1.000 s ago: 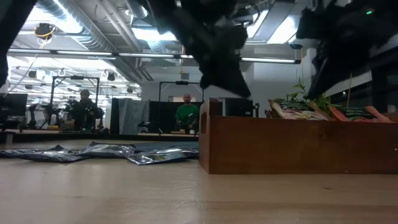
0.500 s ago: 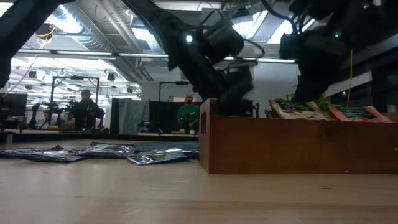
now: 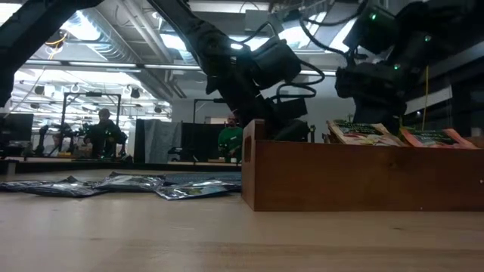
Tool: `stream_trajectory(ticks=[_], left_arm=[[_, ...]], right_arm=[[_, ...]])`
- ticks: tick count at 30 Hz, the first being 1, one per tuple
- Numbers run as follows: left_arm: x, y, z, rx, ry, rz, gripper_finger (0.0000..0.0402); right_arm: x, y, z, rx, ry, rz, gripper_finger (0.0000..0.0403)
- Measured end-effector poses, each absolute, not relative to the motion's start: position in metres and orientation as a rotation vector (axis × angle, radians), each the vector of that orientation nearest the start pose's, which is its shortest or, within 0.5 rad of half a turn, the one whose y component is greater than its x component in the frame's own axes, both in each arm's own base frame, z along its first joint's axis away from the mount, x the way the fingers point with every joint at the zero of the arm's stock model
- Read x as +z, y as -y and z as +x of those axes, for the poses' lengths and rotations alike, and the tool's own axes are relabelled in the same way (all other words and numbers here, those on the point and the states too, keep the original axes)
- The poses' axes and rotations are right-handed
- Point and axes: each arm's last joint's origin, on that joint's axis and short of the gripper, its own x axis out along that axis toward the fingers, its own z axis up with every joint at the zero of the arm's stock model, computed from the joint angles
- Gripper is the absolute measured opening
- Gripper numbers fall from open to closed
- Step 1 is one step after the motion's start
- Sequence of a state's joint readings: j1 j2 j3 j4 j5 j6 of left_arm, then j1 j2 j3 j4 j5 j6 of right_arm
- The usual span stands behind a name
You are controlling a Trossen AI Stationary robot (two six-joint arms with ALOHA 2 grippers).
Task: Pick & Place Tea
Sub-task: Put the orange tea bag into the right section of the wooden organizer
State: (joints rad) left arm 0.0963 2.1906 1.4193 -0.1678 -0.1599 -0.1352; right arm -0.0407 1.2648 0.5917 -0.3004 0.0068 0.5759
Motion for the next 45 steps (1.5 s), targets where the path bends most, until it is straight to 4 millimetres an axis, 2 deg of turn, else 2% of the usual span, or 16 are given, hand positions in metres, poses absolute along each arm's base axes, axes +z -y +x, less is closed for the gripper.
stream_trajectory(ticks=[13, 24, 29, 33, 42, 45], left_arm=[[0.114, -0.044, 0.447, 0.295, -0.891, -0.093, 0.0003], [0.114, -0.043, 0.448, 0.294, -0.882, -0.103, 0.0002], [0.114, -0.043, 0.448, 0.293, -0.882, -0.103, 0.0005], [0.114, -0.043, 0.448, 0.292, -0.882, -0.103, 0.0002], [0.114, -0.043, 0.448, 0.292, -0.884, -0.103, 0.0002], [0.114, -0.043, 0.448, 0.292, -0.885, -0.103, 0.0003]], right_arm=[[0.155, 0.03, 0.218, -0.372, -0.91, 0.678, 0.0188], [0.125, 0.037, 0.238, -0.276, -0.949, 0.705, 0.0188], [0.121, 0.038, 0.241, -0.276, -0.933, 0.681, 0.0184], [0.122, 0.039, 0.242, -0.292, -0.916, 0.643, 0.015], [0.123, 0.039, 0.242, -0.29, -0.912, 0.616, 0.0022], [0.123, 0.039, 0.242, -0.285, -0.913, 0.604, 0.0008]])
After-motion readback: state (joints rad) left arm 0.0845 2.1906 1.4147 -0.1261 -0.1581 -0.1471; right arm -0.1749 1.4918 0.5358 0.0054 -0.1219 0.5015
